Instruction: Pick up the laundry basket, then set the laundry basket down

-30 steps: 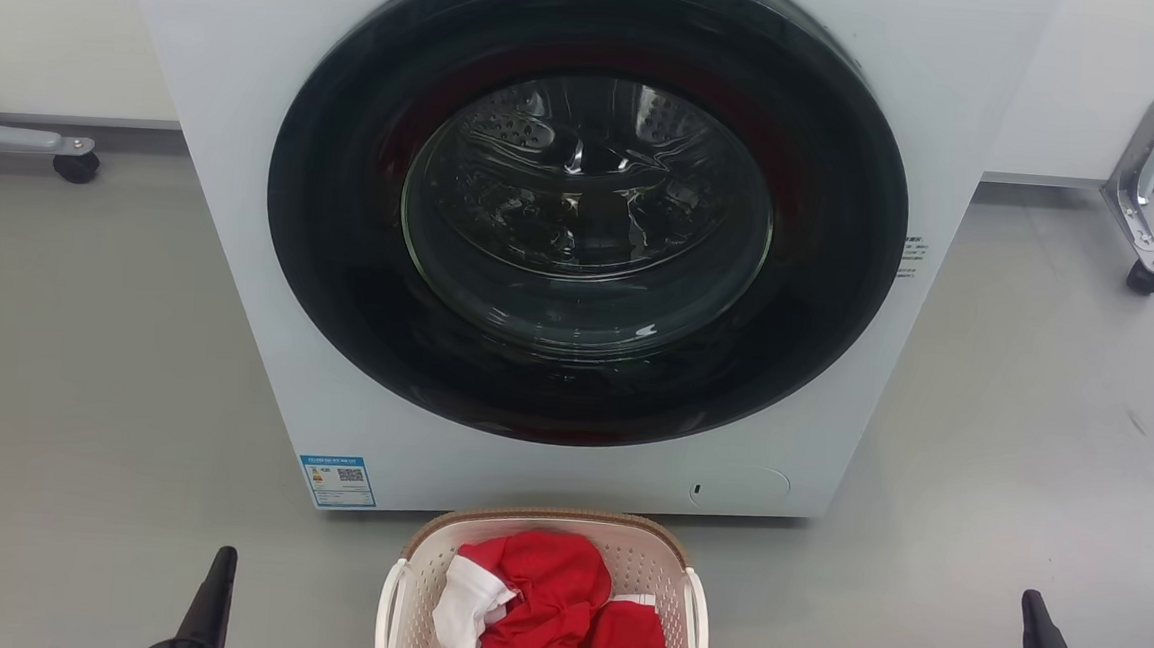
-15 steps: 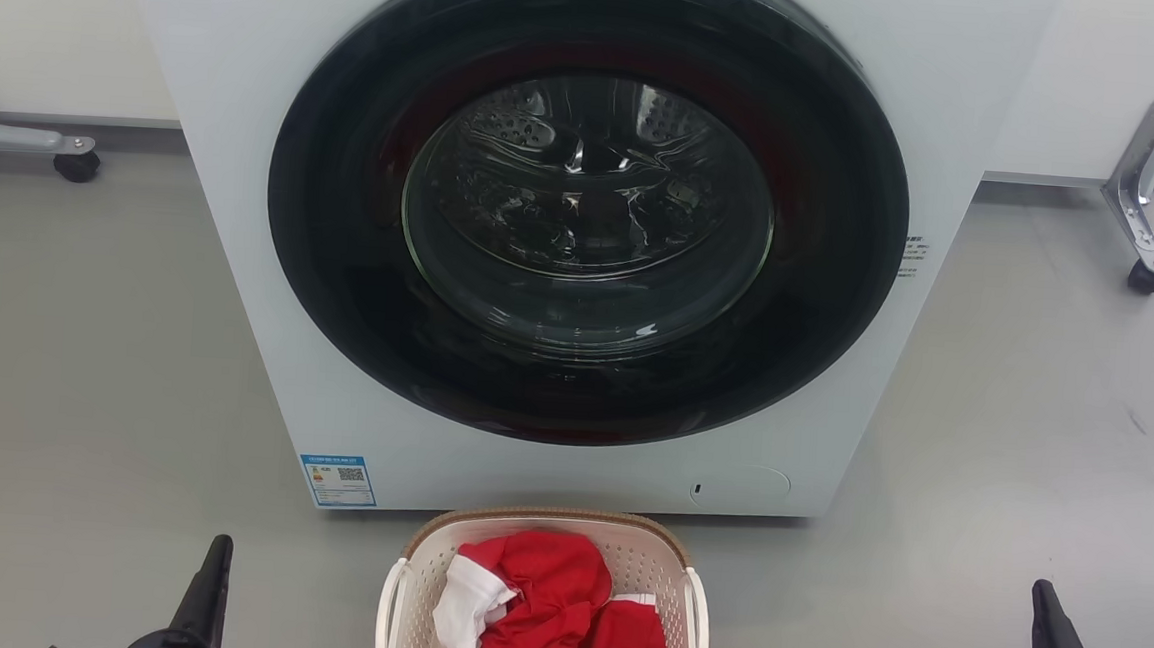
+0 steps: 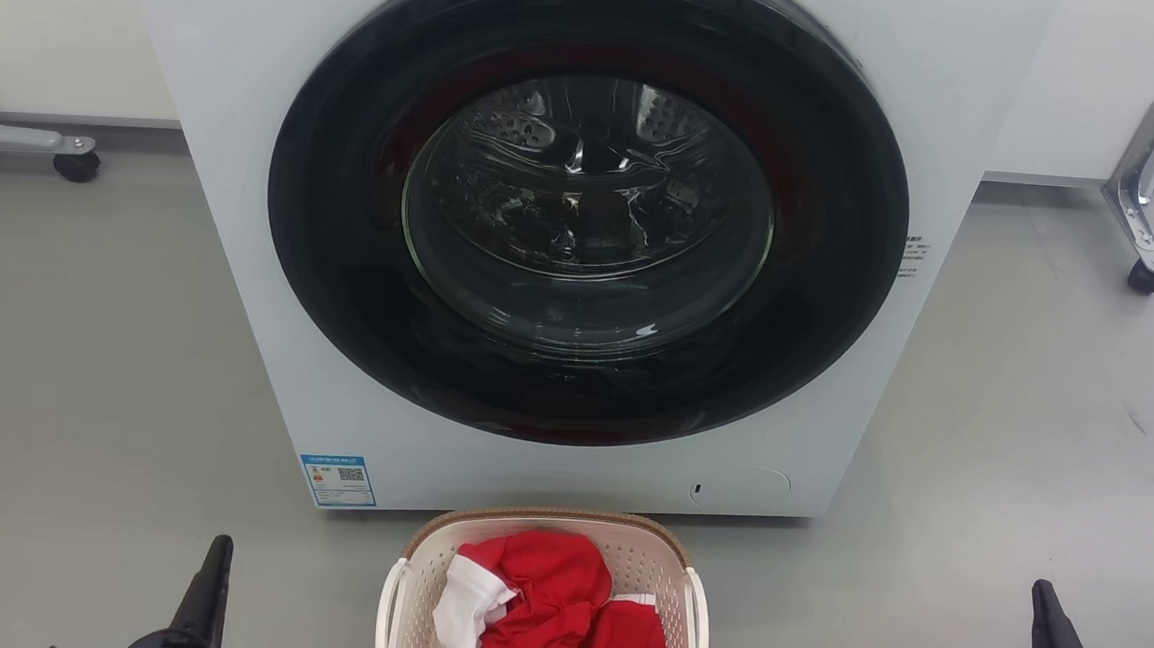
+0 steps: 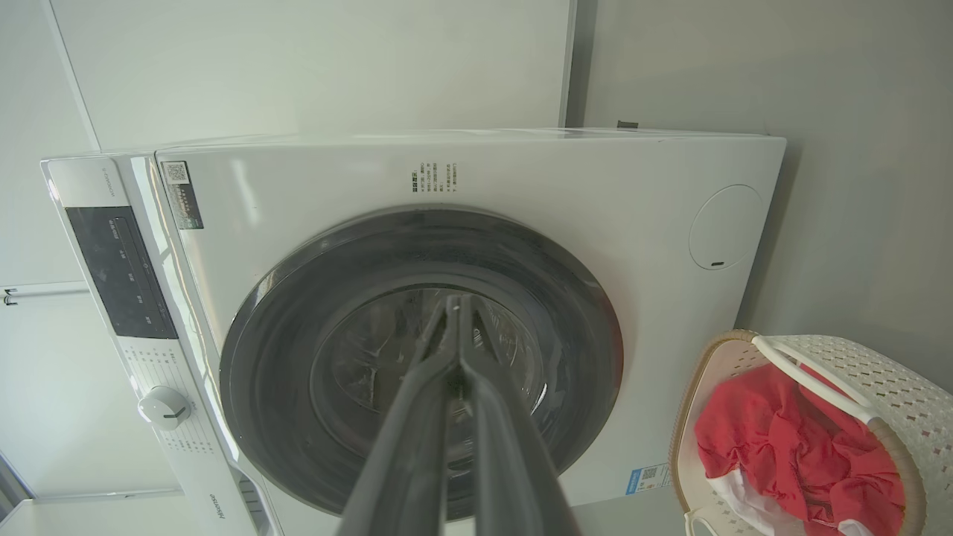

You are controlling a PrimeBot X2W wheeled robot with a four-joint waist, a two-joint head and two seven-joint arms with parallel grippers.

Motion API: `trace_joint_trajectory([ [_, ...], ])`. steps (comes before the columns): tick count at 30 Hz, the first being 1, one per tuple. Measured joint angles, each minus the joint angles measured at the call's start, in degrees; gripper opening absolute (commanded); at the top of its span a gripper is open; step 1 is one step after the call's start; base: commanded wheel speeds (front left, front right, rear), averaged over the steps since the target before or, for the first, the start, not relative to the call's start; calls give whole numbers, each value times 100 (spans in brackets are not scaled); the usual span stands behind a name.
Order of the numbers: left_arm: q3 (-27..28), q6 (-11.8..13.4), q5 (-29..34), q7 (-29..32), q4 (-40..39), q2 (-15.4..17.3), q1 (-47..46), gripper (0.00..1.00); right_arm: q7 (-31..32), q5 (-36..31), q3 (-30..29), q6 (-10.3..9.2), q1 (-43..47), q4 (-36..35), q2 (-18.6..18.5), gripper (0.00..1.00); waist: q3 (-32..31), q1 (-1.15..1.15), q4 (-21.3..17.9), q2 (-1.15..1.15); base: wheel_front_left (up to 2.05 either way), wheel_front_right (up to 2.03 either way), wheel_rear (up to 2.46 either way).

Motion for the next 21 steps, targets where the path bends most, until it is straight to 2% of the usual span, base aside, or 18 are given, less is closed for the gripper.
trace_joint_trajectory([
  [21, 0, 0, -1, 0, 4, -1, 0, 0, 0, 8, 1, 0, 0, 0, 0, 0, 0, 0, 0, 0, 0, 0, 0],
])
